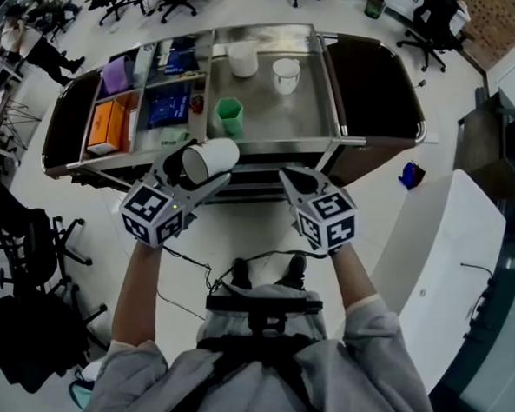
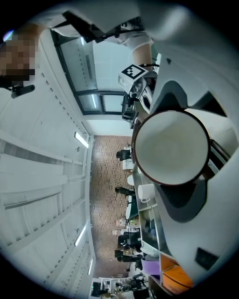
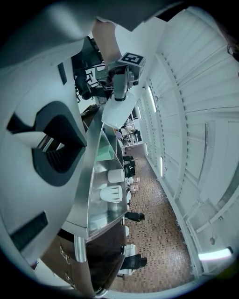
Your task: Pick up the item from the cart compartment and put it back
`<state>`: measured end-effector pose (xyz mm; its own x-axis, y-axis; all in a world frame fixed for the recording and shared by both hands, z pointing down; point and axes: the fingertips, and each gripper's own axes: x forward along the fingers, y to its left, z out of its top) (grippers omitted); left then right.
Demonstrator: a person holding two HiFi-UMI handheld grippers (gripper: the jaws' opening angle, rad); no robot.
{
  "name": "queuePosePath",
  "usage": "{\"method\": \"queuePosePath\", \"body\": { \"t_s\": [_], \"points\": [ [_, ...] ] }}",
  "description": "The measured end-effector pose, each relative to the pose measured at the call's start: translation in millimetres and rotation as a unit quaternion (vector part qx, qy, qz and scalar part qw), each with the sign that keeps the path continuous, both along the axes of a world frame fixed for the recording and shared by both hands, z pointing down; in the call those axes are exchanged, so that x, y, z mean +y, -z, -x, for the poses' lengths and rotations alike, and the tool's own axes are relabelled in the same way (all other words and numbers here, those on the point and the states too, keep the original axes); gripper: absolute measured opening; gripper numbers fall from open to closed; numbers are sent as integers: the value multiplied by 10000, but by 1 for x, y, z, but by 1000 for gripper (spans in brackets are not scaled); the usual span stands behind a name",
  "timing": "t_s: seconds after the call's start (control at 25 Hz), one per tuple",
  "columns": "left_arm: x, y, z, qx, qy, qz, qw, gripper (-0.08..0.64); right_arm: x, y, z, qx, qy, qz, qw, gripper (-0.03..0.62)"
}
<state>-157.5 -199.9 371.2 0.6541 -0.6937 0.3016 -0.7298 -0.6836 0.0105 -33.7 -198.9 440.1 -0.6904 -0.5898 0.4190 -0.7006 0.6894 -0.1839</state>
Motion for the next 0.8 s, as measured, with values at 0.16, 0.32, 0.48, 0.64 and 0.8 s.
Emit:
{"method": "queuePosePath", "body": {
  "t_s": [0.16, 0.32, 0.48, 0.64, 0.8],
  "points": [
    [-22, 9, -15, -349, -390, 6, 9986, 414, -6, 5, 3, 30, 75, -52, 10000, 9],
    [-48, 19, -34, -709, -763, 3, 9946, 414, -11, 9, 7, 48, 150, -95, 9998, 9],
    [-73, 24, -59, -1026, -1218, 102, 9872, 414, -15, 12, 9, 53, 211, -124, 9997, 9],
    [-95, 17, -87, -1467, -1746, 284, 9732, 414, -19, 11, 8, 60, 225, -118, 9997, 9],
    [-114, 0, -111, -1900, -2162, 523, 9563, 414, -19, 5, 7, 66, 236, -66, 9997, 9]
  ]
}}
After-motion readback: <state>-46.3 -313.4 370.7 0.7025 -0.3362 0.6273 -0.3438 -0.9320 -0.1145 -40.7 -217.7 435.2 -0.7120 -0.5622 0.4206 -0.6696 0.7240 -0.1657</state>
